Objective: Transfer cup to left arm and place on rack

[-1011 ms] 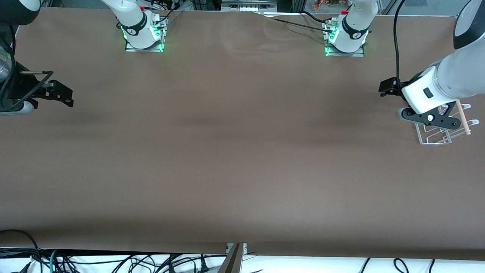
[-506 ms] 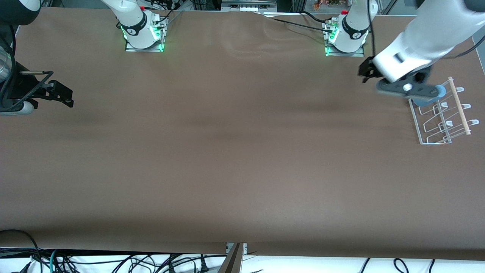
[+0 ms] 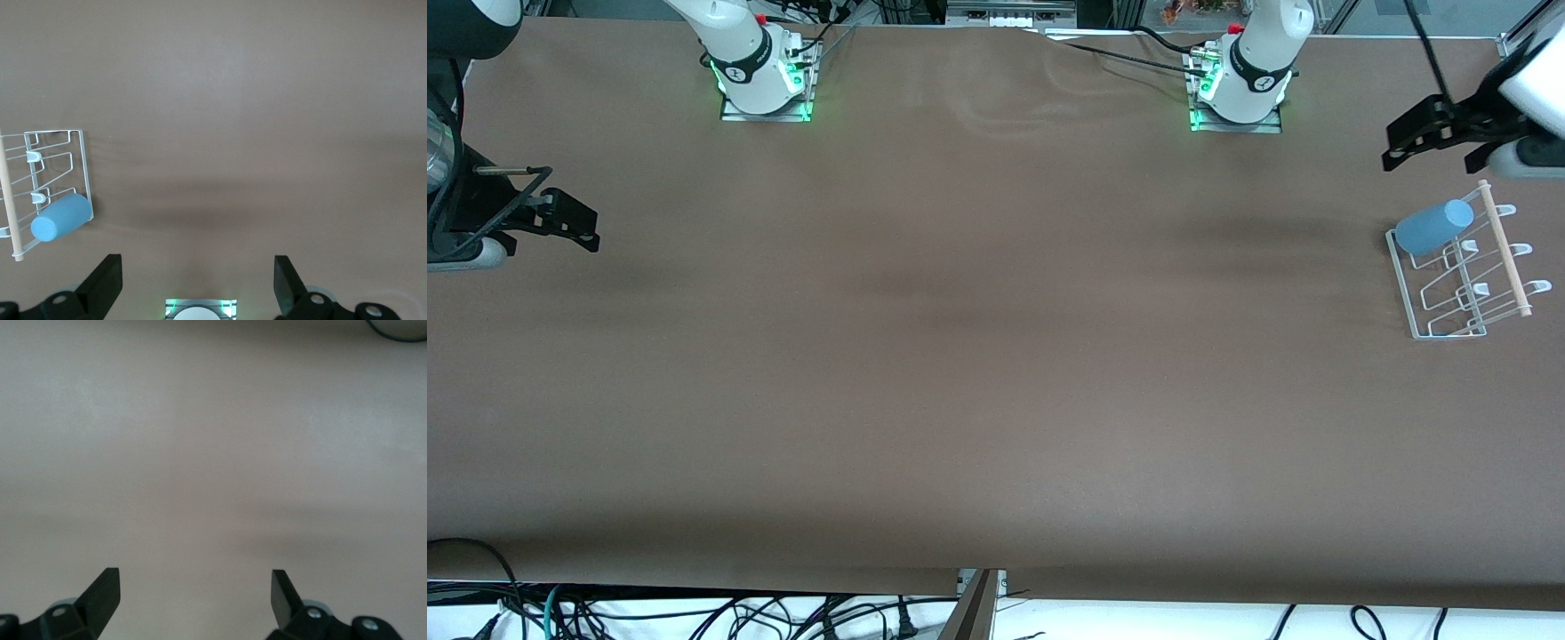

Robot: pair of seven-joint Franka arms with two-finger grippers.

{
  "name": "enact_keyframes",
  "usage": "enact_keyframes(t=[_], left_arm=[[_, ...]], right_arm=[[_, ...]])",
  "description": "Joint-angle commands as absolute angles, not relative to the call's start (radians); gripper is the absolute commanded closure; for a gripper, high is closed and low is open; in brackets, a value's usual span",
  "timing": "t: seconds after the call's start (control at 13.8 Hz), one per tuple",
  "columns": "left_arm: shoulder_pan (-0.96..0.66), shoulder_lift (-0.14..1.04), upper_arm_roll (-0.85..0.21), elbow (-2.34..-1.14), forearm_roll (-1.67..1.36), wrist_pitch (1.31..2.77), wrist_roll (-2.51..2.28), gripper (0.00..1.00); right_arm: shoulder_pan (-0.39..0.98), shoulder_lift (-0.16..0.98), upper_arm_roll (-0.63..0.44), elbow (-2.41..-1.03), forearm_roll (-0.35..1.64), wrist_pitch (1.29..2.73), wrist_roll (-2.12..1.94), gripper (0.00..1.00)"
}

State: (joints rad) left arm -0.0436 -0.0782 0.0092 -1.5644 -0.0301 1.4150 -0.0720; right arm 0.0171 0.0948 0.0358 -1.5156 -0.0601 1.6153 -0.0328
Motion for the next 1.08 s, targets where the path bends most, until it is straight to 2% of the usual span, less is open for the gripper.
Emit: enact_keyframes(t=[0.0,0.36,1.01], left_arm=[[-0.061,-0.113,0.029,-1.646,-0.054,1.517,-0.072,0.0],[-0.058,-0.104,0.029,-1.667,-0.054,1.63,-0.069,0.0],[-0.058,-0.103,0.029,-1.669,-0.044,1.634,-0.014,0.0]], right_arm=[[0.009,0.1,0.04,-1.5,-0.051,1.612,-0.041,0.0],[0.006,0.1,0.038,-1.499,-0.051,1.612,-0.044,0.0],[0.008,0.106,0.038,-1.499,-0.049,1.612,-0.038,0.0]])
